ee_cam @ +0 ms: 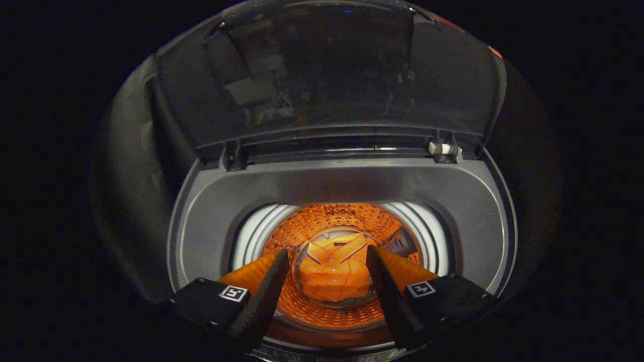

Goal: Put the clothes into the washing machine and then close the washing machine lid.

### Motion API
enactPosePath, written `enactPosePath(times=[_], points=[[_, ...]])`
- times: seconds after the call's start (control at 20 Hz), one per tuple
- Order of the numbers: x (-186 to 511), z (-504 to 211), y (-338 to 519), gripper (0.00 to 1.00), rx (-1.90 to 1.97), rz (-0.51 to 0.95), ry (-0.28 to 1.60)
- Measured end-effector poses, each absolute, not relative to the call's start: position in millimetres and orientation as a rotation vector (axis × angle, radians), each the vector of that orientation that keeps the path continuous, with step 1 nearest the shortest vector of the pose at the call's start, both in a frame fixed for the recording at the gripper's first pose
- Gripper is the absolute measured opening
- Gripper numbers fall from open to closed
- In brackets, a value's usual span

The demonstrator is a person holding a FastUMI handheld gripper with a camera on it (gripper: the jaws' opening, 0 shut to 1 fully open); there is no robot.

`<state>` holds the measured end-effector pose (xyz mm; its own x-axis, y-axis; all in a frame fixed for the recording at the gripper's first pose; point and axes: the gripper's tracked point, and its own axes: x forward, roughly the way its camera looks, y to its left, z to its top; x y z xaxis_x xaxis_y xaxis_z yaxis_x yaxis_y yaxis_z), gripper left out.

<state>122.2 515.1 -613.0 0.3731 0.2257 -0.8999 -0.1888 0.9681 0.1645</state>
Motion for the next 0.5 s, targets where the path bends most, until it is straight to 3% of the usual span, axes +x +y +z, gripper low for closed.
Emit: enactPosePath(times=[0.5], points=[[122,-523,518,0.99,0.094,0.357,0.979]])
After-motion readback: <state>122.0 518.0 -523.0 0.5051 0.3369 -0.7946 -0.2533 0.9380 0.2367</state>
